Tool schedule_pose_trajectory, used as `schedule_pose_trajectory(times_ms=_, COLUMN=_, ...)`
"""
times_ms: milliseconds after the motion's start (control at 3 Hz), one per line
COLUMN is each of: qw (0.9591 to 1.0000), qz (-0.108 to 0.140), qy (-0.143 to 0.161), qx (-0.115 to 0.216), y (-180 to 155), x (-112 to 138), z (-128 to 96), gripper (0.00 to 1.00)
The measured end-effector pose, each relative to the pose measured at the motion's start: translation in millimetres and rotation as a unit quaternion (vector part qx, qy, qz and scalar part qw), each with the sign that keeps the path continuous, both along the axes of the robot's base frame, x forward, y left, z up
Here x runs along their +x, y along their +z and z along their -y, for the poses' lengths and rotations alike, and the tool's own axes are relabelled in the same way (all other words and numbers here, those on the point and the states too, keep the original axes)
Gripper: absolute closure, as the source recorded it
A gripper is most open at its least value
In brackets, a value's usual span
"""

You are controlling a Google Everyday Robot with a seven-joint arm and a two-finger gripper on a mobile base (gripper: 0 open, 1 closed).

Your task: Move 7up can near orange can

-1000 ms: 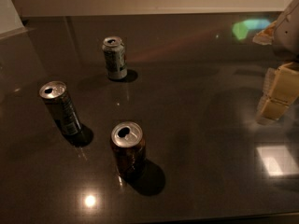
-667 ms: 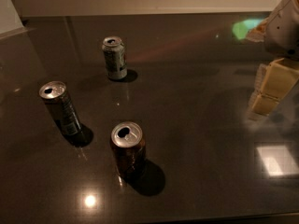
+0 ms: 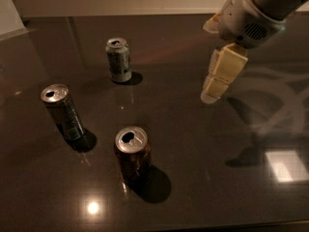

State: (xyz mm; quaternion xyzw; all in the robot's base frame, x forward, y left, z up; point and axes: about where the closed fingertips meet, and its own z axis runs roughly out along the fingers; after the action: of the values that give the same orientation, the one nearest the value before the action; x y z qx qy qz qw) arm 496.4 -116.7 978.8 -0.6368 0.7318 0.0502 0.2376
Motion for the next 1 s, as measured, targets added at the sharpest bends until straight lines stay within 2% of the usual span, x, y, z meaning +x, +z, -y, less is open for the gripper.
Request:
schedule_pose_trajectory(times_ms=333, qw=0.9989, qz=0.008, qy=0.007, qx=0.045, y=-11.1, x=27.3, z=-39.3, gripper=0.00)
schedule_pose_trajectory(times_ms=1000, qw=0.9920, qz=0.033, qy=-0.026, qx=0.119, y=-34.7, x=86.9, z=-100.7, gripper=0.00)
